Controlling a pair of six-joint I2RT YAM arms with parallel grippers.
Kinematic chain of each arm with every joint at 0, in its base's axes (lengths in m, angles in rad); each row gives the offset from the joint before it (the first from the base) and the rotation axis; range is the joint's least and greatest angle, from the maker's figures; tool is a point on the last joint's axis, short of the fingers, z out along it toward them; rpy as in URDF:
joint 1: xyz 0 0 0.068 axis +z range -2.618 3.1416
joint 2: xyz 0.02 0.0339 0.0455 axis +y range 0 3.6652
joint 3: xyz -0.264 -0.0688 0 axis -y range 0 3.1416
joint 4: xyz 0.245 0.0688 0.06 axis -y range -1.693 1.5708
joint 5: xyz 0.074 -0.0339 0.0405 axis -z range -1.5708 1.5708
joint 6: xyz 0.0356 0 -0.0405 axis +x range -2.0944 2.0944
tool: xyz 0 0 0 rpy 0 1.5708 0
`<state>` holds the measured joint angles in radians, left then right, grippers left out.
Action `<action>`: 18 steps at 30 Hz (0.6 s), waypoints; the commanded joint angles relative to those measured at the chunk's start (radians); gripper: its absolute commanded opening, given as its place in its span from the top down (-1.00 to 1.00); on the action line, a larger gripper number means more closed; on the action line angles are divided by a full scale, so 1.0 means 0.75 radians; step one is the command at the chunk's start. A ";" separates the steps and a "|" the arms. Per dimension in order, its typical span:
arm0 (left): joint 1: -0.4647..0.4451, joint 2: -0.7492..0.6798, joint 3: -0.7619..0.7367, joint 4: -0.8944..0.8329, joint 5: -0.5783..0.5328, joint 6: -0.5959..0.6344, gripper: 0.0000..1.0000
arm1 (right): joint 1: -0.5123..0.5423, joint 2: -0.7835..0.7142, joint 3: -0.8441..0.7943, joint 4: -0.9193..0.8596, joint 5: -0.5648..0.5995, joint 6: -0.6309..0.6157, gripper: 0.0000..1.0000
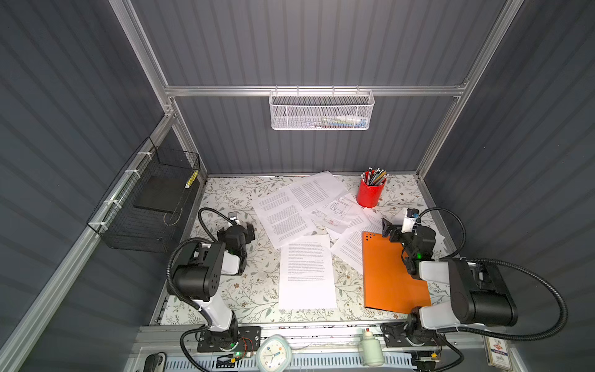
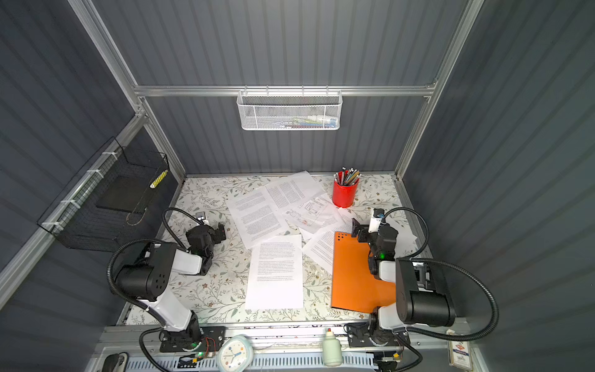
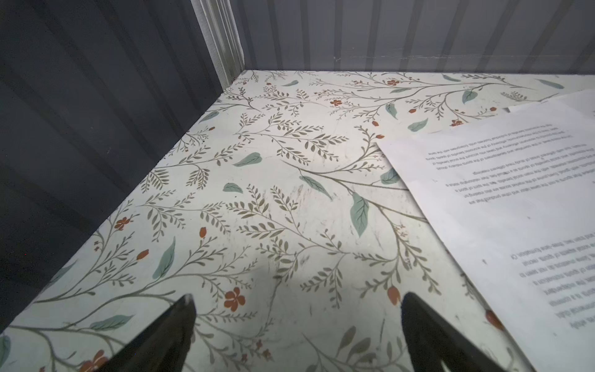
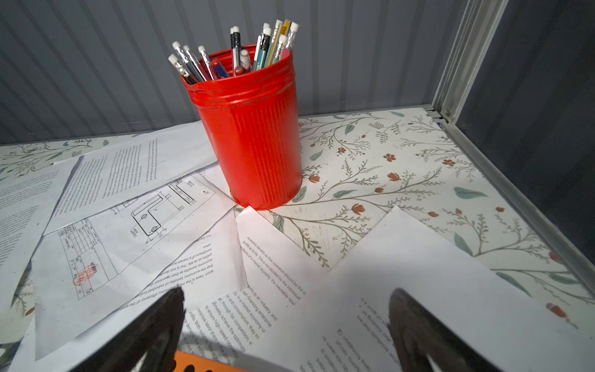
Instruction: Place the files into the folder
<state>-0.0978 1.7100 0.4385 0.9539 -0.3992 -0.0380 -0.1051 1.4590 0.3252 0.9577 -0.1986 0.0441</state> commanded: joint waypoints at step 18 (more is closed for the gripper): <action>-0.011 0.013 0.021 -0.004 -0.007 0.012 -0.99 | 0.001 0.000 -0.008 0.032 0.002 -0.008 -0.98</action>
<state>-0.0978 1.7107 0.4385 0.9535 -0.3992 -0.0380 -0.1055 1.4590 0.3252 0.9581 -0.1982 0.0441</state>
